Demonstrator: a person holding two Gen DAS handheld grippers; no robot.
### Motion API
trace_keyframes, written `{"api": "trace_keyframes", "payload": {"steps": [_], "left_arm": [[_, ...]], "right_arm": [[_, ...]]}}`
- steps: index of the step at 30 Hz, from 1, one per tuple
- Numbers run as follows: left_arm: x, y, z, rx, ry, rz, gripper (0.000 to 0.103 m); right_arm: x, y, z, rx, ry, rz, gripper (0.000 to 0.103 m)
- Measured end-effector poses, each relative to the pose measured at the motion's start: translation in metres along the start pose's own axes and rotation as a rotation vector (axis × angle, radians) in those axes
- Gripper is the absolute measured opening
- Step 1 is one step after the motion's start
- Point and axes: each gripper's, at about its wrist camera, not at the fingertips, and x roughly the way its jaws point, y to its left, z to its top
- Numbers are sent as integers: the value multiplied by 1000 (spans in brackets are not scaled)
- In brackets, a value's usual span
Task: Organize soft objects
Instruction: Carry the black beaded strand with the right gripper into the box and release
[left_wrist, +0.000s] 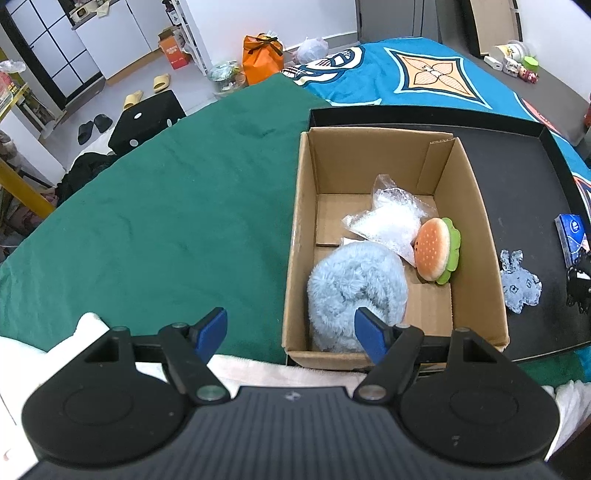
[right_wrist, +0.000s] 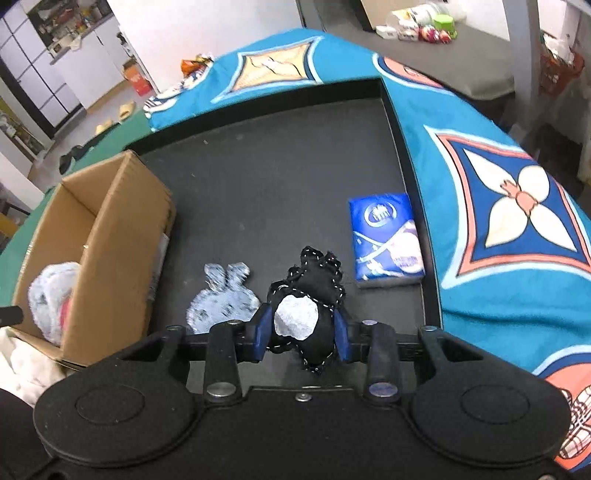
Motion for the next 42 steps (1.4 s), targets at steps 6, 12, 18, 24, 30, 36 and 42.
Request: {"api": "trace_keyframes", "payload": {"steps": [6,12,18,24,30,36,42], "left_arm": [[-2,4,-1,1,-10,-14,74],[0,12,0,-22,-21,-27,74],[5,21,-1,-45,-20,-40,74],[10,29,-4,-65,-25,-61,74],[15,33,-7,-69,-34,-83,74],[21,41,-11,-96,-56,-111,72],[26,45,-14,-113,-64,-150,59]], "right_arm": [[-12,16,8,-37,-47,31,35],[-25,36,18,-88,-111,56,35],[-36,61,27,-146,-164,117,35],[-39,84,31,-189,-173,149,35],[-39,104,33,-224,-164,165,35],[-37,127,33,-249,-144,182,35],[-32,152,26,-287,-114,193,35]]}}
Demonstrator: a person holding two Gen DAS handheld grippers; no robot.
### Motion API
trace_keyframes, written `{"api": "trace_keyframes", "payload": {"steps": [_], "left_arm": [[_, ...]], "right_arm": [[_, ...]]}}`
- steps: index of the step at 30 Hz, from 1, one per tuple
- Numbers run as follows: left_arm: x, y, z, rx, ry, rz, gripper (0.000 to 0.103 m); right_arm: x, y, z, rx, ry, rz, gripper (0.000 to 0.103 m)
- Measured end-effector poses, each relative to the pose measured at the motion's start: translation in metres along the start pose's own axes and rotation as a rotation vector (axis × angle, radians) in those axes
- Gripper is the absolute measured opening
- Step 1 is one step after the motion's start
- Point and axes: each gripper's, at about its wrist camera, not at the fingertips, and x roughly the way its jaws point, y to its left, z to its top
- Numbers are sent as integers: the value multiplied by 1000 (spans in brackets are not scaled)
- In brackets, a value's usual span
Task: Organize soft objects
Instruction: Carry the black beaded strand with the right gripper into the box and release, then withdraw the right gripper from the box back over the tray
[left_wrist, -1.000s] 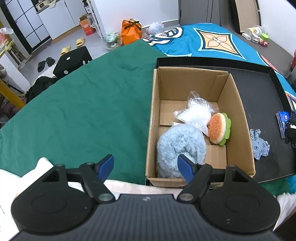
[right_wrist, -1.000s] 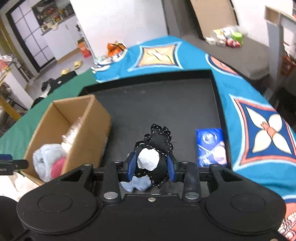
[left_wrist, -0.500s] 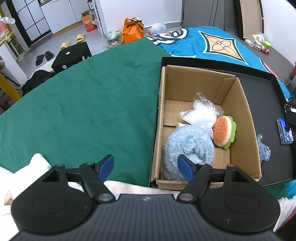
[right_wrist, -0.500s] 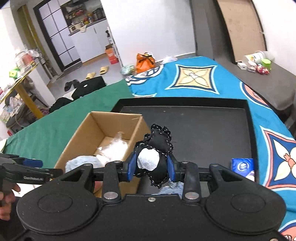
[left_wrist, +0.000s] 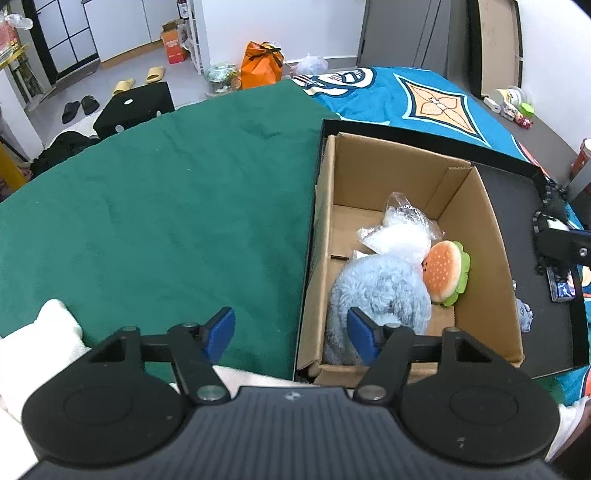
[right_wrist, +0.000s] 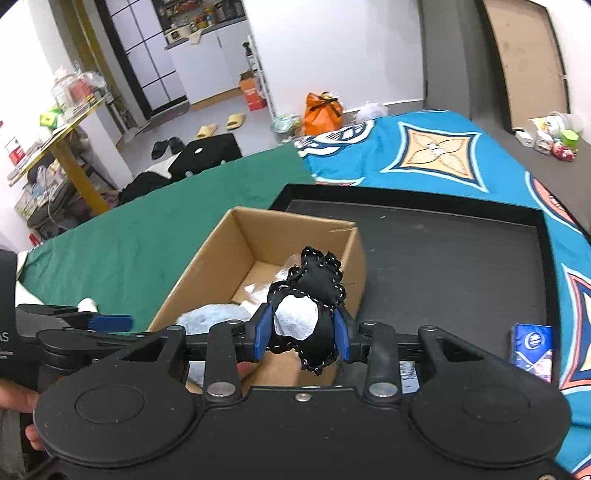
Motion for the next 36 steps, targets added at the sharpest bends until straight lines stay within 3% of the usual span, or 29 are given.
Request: {"api": "trace_keyframes", "payload": {"steps": [6,12,13,25,36], "left_arm": [[8,2,-4,-2,21,-26,31],[10,5,-6,-11,16,-80,18],[10,6,-6,-12,15,-86,17],[9,7,-7,-8,1,-107,16],[2,6,-8,-5,-13,-96,16]], "right_arm": [[9,20,-4,-23,33,9,37],[14,29,-9,-19,92,-9,56],[12,28,-10,-17,94,-13,60],[-2,2,-13,9,88,-90,71],[-9,-18,-16,40,77,-120,76]]}}
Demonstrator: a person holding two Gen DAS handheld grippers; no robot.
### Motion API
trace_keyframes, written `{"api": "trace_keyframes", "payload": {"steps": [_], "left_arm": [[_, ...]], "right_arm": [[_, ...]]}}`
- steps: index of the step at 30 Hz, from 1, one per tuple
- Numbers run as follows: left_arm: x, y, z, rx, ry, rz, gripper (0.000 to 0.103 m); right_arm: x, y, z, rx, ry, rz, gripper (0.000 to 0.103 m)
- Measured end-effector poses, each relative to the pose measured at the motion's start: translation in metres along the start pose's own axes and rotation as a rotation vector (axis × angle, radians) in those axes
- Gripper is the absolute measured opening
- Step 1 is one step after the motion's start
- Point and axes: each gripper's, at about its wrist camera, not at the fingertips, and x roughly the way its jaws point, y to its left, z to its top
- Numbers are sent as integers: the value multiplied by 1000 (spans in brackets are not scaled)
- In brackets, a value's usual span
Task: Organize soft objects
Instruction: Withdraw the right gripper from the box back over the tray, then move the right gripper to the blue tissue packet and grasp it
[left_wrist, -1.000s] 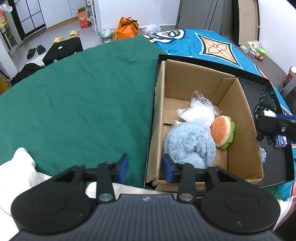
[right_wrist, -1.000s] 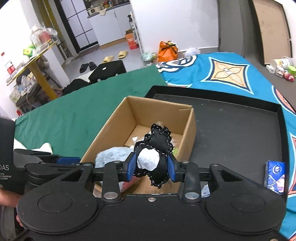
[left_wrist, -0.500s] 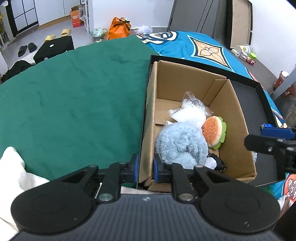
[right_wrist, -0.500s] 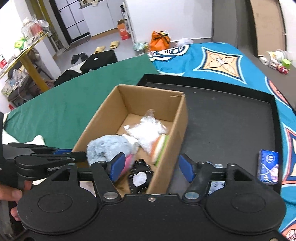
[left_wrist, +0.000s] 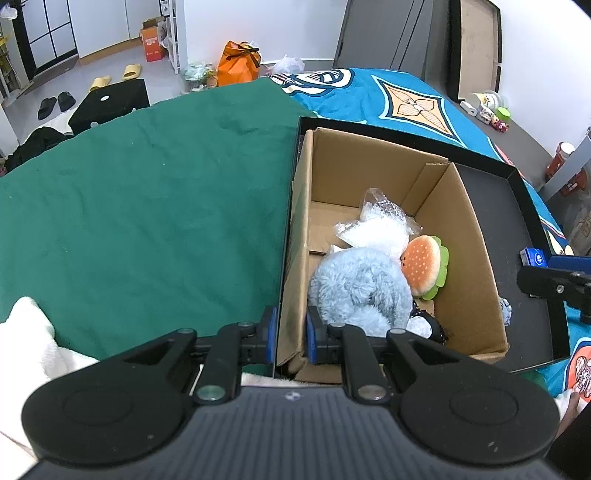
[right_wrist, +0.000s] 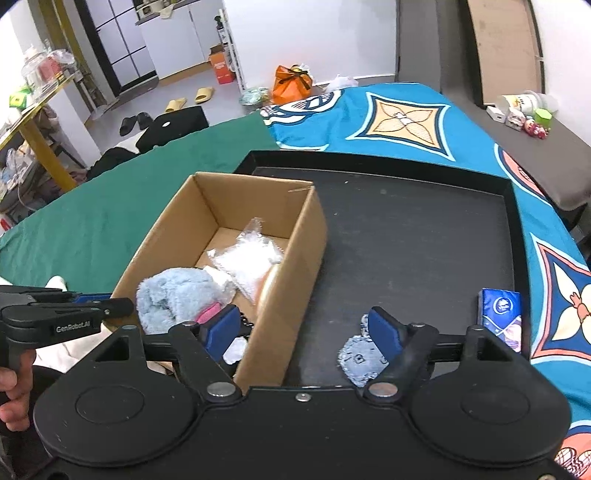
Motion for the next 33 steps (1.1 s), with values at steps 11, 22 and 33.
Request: {"api": "trace_keyframes", "payload": {"steps": [11,22,33], "left_arm": [[-4,-12,3,39,3,44,14],[-4,-24,7,51,39,93,18],[-3,-39,16,69,61,170,38]], "right_arm": [[3,-23,-5,48,-10,-10,80],[4,-54,-12,82,-48,-50,80],[17,-83,-22,132,-80,-89,80]]}}
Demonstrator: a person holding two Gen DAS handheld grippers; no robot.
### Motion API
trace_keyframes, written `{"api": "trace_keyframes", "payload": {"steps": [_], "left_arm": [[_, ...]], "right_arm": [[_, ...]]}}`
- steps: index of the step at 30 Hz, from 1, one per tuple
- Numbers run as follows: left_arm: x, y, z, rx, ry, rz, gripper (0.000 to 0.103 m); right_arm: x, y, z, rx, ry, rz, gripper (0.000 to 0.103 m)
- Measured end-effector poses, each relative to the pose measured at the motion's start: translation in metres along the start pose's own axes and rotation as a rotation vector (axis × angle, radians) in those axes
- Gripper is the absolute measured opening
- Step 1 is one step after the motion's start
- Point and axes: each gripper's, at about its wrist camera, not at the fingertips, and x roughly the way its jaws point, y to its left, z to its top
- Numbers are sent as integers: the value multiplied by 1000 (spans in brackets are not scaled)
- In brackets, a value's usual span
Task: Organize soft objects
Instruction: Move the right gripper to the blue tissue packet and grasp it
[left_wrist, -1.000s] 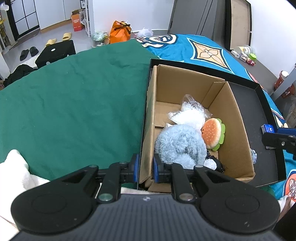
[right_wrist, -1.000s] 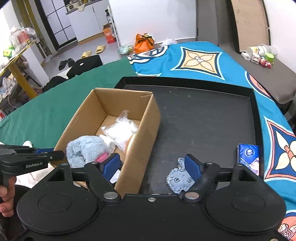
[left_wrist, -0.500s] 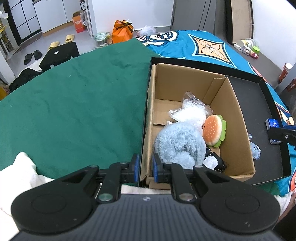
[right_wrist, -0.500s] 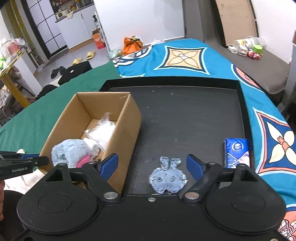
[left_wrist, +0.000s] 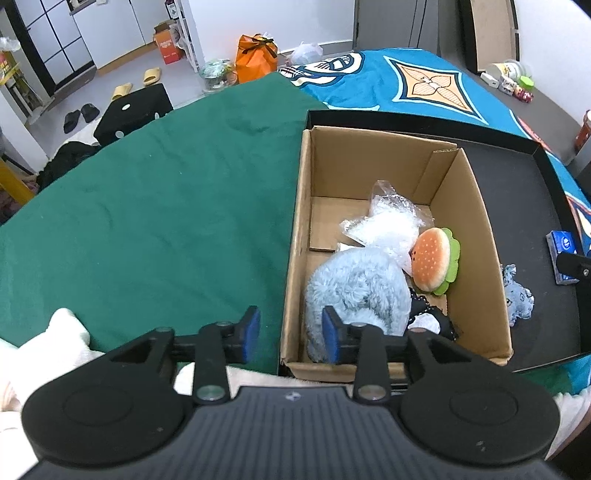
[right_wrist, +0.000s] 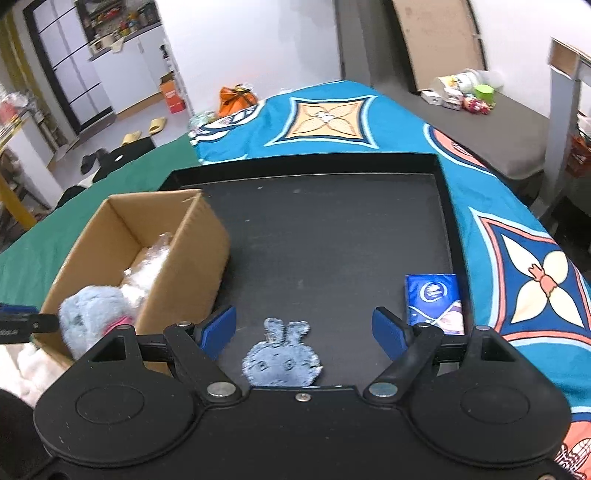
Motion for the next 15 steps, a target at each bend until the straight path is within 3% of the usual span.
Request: {"api": "trace_keyframes", "payload": {"steps": [15], "left_arm": [[5,-24,14,63,15,87,43]], "right_arm": [[29,-44,-11,108,-5,-131,80]]}}
